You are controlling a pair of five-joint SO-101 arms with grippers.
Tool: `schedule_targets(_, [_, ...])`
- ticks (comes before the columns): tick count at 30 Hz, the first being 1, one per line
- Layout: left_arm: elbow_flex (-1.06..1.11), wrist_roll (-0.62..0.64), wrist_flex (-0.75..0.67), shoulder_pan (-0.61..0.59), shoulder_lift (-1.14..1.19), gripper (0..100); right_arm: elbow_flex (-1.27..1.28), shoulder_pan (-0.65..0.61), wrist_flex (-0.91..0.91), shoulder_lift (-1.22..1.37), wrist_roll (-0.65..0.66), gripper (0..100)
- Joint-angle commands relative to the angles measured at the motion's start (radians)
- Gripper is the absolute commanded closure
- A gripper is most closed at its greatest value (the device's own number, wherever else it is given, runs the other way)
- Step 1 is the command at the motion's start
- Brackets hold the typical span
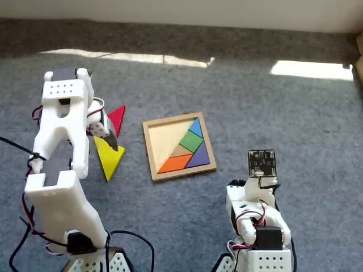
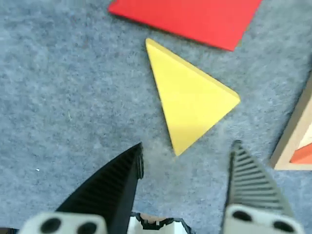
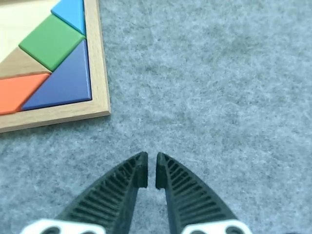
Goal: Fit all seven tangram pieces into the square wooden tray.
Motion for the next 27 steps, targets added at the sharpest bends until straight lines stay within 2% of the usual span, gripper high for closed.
schedule_targets(1, [0.113, -0.008, -0.138, -0.019, -0.053, 63, 0.127, 0.010, 0.008, -0.005, 0.000, 95.3])
schedule_targets(6, [0.257, -0.008, -0.347, -0.001, -0.051, 63, 0.127, 0.010, 0.008, -0.005, 0.000, 95.3])
schedule_targets(9, [0.314, -0.006, -0.420, 0.018, -0.051, 63, 0.127, 0.010, 0.008, -0.005, 0.000, 95.3])
schedule_targets(12, [0.325, -0.005, -0.423, 0.025, -0.051, 65, 0.127, 0.010, 0.008, -0.005, 0.000, 95.3])
schedule_targets(17, [0.328, -0.006, -0.431, 0.042, -0.048, 77, 0.127, 0.010, 0.008, -0.005, 0.000, 95.3])
schedule_targets(21, [0.291, -0.008, -0.423, 0.093, 0.022, 79, 0.127, 0.010, 0.008, -0.005, 0.000, 95.3])
schedule_targets(27, [0.196, -0.015, -0.397, 0.124, 0.073, 93, 0.127, 0.010, 0.008, -0.005, 0.000, 95.3])
